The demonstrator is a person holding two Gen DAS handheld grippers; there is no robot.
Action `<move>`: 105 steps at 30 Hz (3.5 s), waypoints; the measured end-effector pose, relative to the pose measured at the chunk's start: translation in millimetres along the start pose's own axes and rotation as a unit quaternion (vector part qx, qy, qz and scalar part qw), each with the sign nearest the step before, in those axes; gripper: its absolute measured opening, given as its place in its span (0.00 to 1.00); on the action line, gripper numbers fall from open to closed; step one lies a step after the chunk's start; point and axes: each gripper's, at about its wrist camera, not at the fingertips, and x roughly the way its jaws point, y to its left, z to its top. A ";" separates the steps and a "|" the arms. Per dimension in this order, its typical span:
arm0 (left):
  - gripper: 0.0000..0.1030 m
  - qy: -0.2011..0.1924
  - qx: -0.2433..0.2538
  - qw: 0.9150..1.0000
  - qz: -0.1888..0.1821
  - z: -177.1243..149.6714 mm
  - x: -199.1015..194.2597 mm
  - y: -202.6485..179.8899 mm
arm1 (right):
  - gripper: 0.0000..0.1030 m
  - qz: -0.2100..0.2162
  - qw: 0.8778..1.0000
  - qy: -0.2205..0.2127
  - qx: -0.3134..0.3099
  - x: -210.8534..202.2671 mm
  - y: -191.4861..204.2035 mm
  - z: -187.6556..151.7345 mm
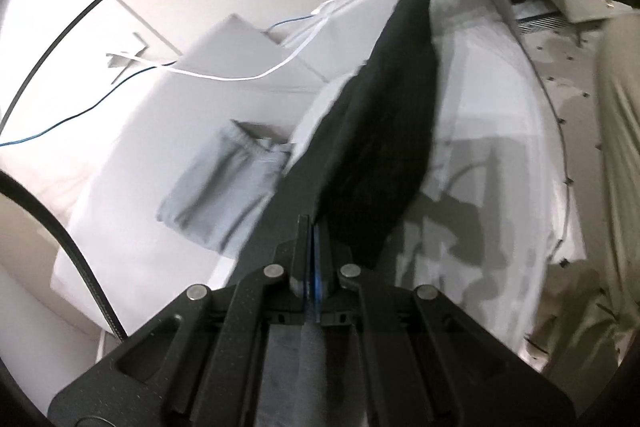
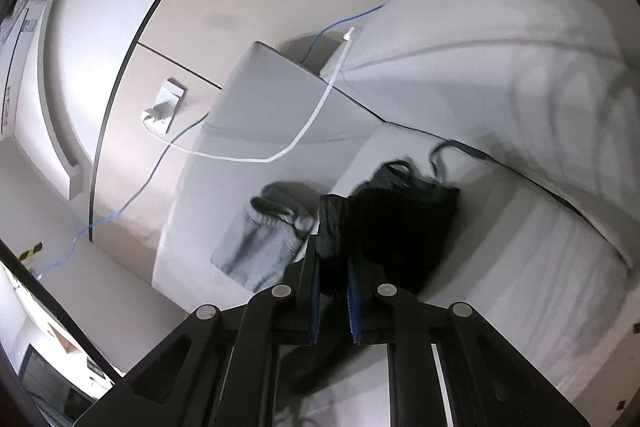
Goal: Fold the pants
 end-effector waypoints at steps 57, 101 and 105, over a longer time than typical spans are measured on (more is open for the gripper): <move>0.85 0.041 -0.285 0.955 0.073 -101.0 39.2 226.0 | 0.81 -0.151 0.975 -0.008 -0.160 218.1 105.5 73.5; 0.12 0.470 -0.163 0.812 -0.306 -347.8 99.7 201.1 | 0.14 0.224 0.334 0.437 -0.804 444.3 306.9 -397.1; 0.02 0.450 -0.153 0.832 -0.288 -332.2 80.3 207.3 | 0.01 0.220 0.344 0.420 -0.811 430.8 313.9 -387.1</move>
